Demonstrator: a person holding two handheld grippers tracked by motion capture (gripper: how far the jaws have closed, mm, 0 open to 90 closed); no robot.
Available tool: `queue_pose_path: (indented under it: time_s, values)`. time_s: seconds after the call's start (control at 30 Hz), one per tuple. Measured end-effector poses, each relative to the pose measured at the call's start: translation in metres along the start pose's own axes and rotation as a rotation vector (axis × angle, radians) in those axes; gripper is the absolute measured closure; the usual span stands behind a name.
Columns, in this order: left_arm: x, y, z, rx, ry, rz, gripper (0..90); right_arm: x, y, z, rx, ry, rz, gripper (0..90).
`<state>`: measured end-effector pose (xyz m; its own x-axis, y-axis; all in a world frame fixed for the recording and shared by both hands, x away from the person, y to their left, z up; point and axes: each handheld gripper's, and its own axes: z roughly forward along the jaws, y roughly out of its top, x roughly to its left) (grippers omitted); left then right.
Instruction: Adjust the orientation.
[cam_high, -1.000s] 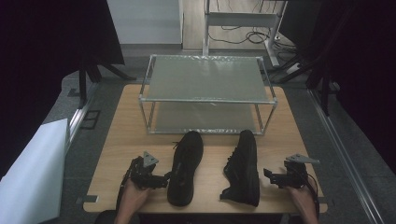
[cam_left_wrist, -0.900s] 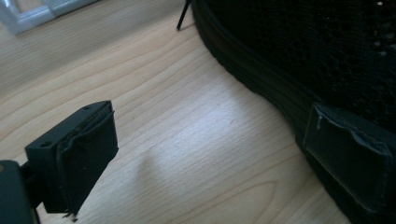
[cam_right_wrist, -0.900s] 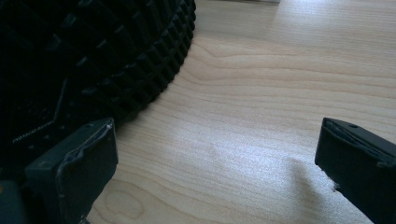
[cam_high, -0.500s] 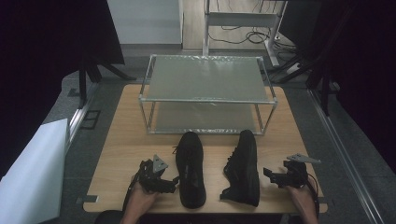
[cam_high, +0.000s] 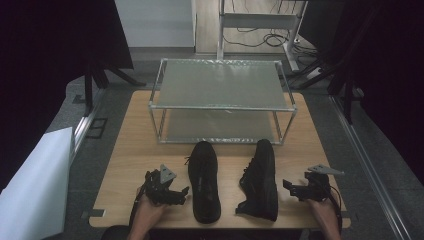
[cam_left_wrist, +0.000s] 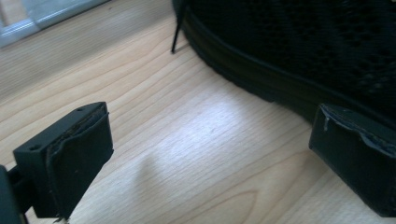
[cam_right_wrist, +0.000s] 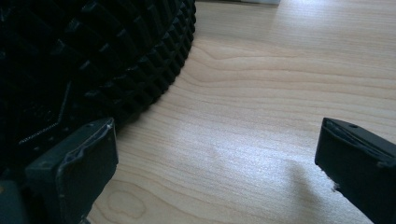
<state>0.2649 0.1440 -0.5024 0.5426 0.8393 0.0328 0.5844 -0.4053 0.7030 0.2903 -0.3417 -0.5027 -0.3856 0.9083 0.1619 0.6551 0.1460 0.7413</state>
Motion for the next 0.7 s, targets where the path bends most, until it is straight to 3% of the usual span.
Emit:
queue_pose_path:
  time_s: [0.33, 0.53, 0.7]
  values:
    - [0.009, -0.003, -0.001, 0.006, 0.029, -0.032, 0.0, 0.007, 0.005, -0.007, -0.019, 0.012, -0.017, 0.0]
    - [0.013, -0.005, -0.002, 0.008, 0.028, -0.053, 0.0, 0.012, 0.012, -0.017, -0.033, 0.013, -0.038, 0.0]
    - [0.016, -0.007, -0.001, 0.005, 0.016, -0.076, 0.0, 0.018, 0.024, -0.03, -0.047, 0.042, -0.049, 0.0]
